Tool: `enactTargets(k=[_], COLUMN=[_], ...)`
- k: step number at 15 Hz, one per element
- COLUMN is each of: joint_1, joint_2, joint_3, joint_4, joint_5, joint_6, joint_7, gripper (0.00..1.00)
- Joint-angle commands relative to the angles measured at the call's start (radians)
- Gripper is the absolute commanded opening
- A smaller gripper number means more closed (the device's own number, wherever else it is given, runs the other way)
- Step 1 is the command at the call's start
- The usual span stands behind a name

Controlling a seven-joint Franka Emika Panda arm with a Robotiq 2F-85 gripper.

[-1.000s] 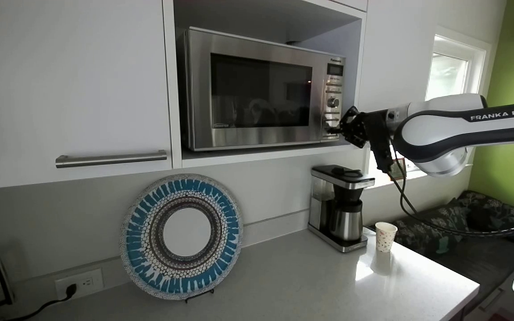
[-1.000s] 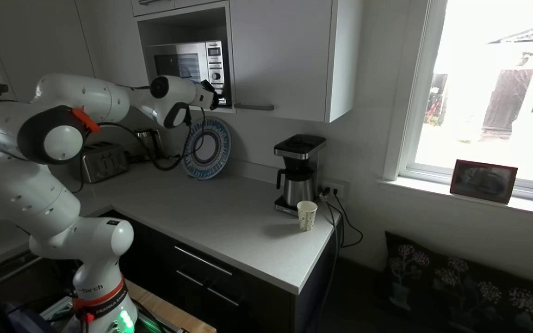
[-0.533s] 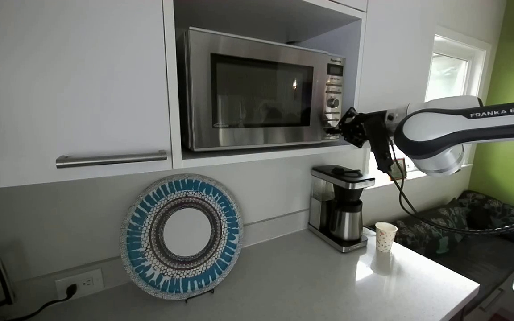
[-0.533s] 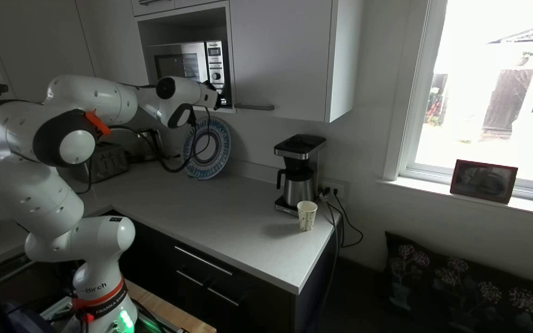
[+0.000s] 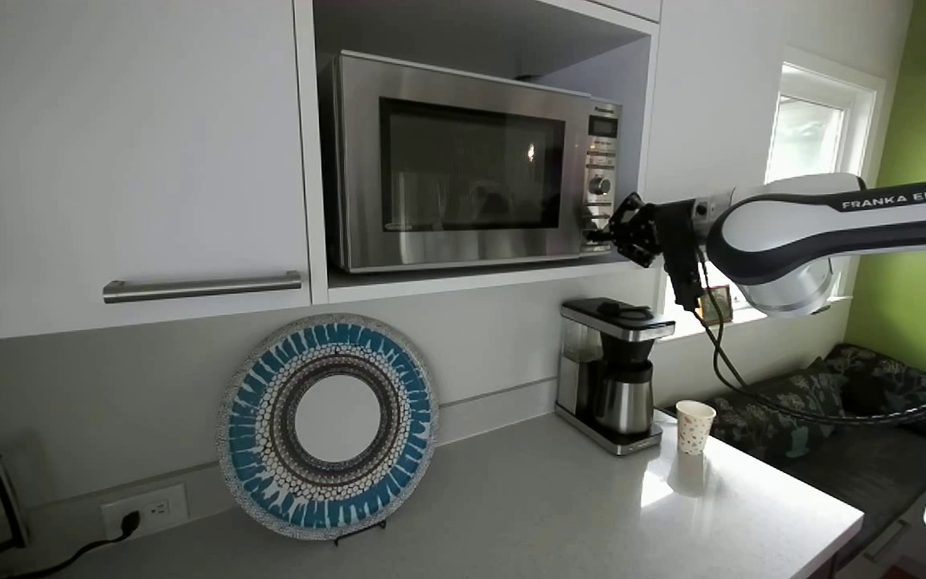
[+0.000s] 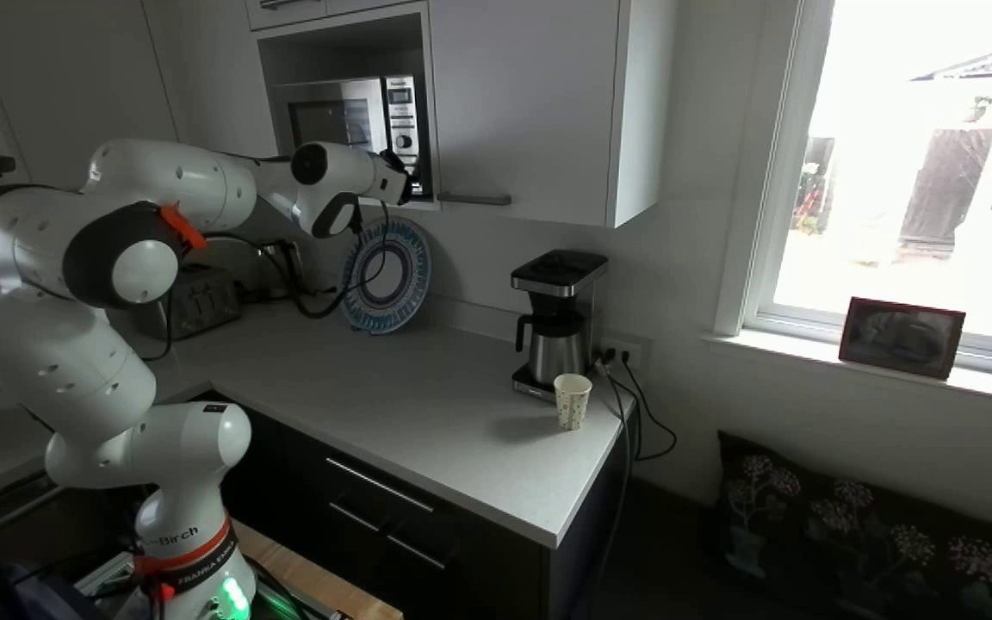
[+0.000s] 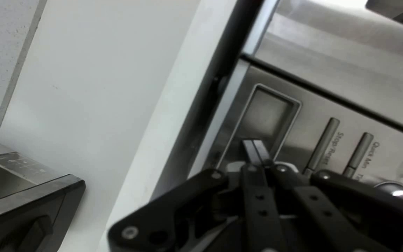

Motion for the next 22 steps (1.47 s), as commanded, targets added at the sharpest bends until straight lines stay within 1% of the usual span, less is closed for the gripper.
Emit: enactTargets(k=[1, 2, 3, 4, 6, 7, 9, 10, 11, 12, 13, 14, 15, 16, 17, 18, 19, 20, 21, 22], joint_1=[-0.023, -0.021, 0.007, 0.018, 0.022, 0.014, -0.015, -0.009, -0.025, -0.052, -0.094, -0.143, -0.228, -0.276, -0.353, -0.416, -0.462, -0.486, -0.582, -0.6], joint_2=[0.088, 0.074, 0.057, 0.048, 0.058, 0.073, 0.113, 0.108, 0.105, 0.096, 0.096, 0.089, 0.078, 0.061, 0.039, 0.021, 0.001, -0.016, -0.022, -0.029], joint_3=[-0.036, -0.042, -0.064, -0.077, -0.095, -0.095, -0.08, -0.082, -0.069, -0.044, -0.009, 0.035, 0.129, 0.157, 0.223, 0.279, 0.325, 0.353, 0.447, 0.467], joint_4=[0.075, 0.07, 0.067, 0.066, 0.076, 0.083, 0.094, 0.095, 0.096, 0.096, 0.099, 0.102, 0.107, 0.104, 0.107, 0.115, 0.132, 0.155, 0.185, 0.212], joint_5=[-0.038, -0.07, -0.093, -0.117, -0.163, -0.18, -0.176, -0.171, -0.166, -0.16, -0.153, -0.147, -0.041, -0.132, -0.146, -0.178, -0.21, -0.23, -0.148, -0.148], joint_6=[0.023, 0.006, 0.003, -0.011, -0.023, -0.01, 0.032, 0.023, 0.003, -0.019, -0.044, -0.077, -0.137, -0.188, -0.271, -0.346, -0.437, -0.522, -0.606, -0.664], joint_7=[-0.043, -0.089, -0.134, -0.173, -0.236, -0.256, -0.249, -0.25, -0.243, -0.225, -0.202, -0.171, -0.213, -0.099, -0.062, 0.0, 0.059, 0.106, 0.071, 0.087], gripper=[0.0, 0.0, 0.0, 0.0, 0.0, 0.0, 0.0, 0.0, 0.0, 0.0, 0.0, 0.26, 0.28, 0.34, 0.4, 0.43, 0.43, 0.43, 0.43, 0.43])
